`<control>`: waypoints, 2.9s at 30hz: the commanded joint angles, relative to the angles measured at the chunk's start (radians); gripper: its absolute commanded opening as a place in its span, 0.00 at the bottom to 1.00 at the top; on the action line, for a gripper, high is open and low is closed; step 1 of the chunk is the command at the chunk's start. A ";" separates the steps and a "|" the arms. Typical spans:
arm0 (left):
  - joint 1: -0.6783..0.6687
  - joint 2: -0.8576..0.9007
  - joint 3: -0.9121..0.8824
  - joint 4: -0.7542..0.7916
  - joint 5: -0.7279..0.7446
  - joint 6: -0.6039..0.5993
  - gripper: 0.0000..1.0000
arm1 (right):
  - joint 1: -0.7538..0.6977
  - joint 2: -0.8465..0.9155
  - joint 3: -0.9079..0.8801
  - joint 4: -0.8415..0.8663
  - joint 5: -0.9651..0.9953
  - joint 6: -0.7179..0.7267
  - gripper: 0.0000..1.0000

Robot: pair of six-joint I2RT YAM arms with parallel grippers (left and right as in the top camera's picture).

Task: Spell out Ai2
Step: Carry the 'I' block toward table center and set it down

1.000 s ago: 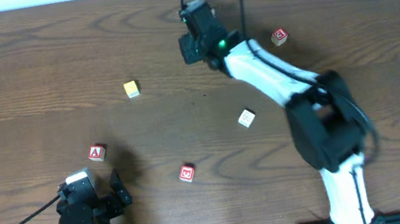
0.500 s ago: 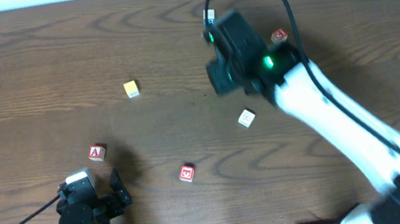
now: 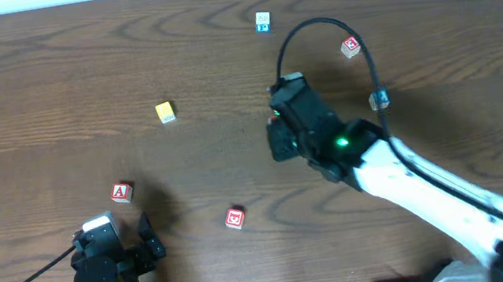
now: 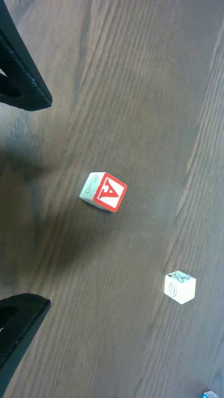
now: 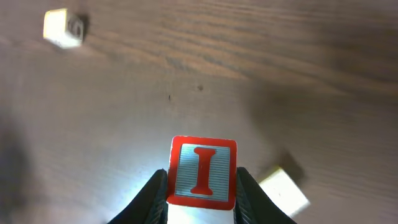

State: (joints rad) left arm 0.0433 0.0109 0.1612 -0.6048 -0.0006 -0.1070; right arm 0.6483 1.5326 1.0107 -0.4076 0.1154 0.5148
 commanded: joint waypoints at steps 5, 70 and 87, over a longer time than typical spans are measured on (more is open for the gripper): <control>0.002 -0.005 -0.008 -0.001 -0.009 0.006 0.95 | 0.016 0.170 0.005 0.171 0.096 0.173 0.01; 0.002 -0.005 -0.008 -0.001 -0.009 0.006 0.95 | 0.059 0.503 0.196 0.181 0.217 0.161 0.34; 0.002 -0.005 -0.008 -0.001 -0.009 0.006 0.95 | 0.057 0.434 0.225 0.158 0.224 0.114 0.87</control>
State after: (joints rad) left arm 0.0433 0.0109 0.1612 -0.6052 -0.0006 -0.1070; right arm 0.6991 2.0182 1.1992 -0.2428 0.3290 0.6579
